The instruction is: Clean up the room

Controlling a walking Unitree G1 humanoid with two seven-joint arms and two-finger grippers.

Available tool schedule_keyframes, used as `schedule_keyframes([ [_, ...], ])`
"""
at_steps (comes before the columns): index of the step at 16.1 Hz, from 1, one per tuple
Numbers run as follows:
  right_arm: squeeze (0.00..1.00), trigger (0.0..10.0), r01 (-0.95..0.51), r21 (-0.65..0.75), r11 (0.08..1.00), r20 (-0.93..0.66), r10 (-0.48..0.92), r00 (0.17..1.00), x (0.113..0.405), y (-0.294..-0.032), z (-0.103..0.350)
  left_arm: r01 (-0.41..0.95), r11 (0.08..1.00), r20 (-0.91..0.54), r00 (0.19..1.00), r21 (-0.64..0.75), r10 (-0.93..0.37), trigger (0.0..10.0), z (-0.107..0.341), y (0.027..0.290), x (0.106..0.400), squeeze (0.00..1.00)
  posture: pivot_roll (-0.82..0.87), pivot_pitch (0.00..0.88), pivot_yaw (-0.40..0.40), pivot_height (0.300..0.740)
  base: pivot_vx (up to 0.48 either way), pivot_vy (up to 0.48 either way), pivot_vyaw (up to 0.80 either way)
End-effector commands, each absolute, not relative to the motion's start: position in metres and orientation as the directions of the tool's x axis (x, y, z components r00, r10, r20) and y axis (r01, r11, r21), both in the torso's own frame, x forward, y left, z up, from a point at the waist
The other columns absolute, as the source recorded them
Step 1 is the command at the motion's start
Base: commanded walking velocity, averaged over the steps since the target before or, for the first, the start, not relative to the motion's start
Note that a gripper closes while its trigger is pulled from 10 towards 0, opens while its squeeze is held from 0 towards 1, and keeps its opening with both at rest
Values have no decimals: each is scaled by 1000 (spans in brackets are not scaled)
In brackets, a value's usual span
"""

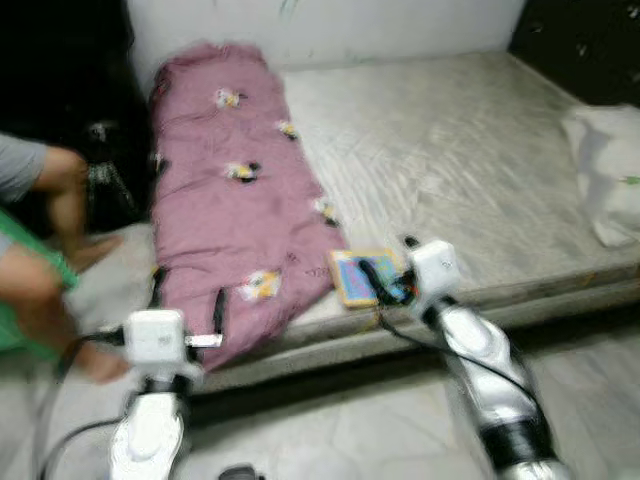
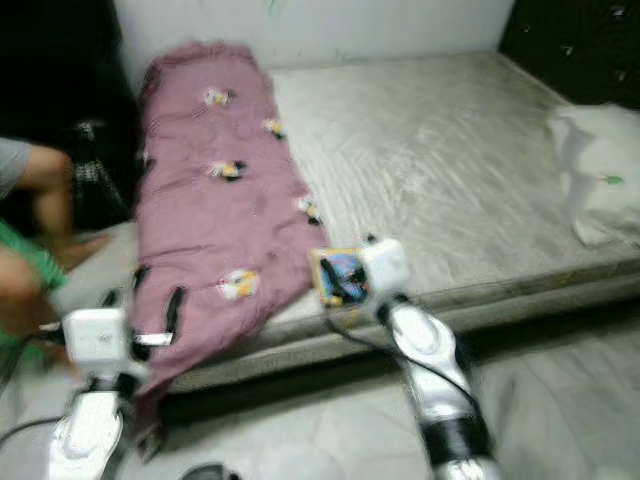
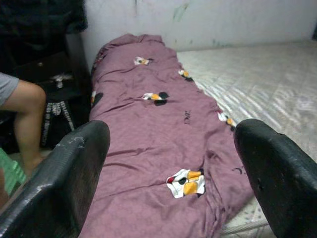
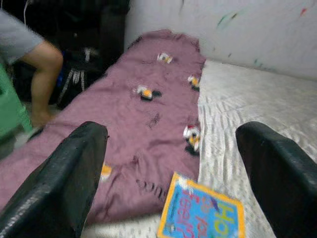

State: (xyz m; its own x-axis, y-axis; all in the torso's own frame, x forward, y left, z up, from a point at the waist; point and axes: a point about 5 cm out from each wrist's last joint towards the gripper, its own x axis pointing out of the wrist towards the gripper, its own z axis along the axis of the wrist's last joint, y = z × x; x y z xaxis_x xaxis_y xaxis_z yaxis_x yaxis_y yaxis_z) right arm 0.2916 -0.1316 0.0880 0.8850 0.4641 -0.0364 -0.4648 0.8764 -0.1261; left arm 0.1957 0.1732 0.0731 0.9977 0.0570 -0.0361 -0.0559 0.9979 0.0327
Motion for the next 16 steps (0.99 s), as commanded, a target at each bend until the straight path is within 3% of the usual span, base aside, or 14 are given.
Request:
schedule_keyframes([
  [1, 0, 10000, -435, -138, 890, -65, 430, 900, 288, -147, 82, -29, 999, -16, 999, 18, 29, 10000, 76, 165, 199, 0, -41, 0, -2, 740, 349, 0, 0],
  [7, 0, 10000, -439, -147, 887, -70, 433, 899, 289, -147, 80, -43, 999, -25, 999, 22, 44, 10000, 75, 166, 200, 0, -40, 0, -4, 740, 327, 0, 0],
  [13, 0, 10000, -451, -158, 878, -67, 446, 892, 288, -145, 79, -72, 996, -32, 997, 48, 73, 10000, 73, 168, 201, 0, -35, 0, -4, 740, 0, 0, 68],
  [16, 0, 10000, -460, -161, 873, -66, 455, 888, 288, -143, 79, -67, 996, -34, 997, 58, 69, 10000, 73, 168, 201, 0, -32, 0, -2, 740, 0, 0, 800],
])
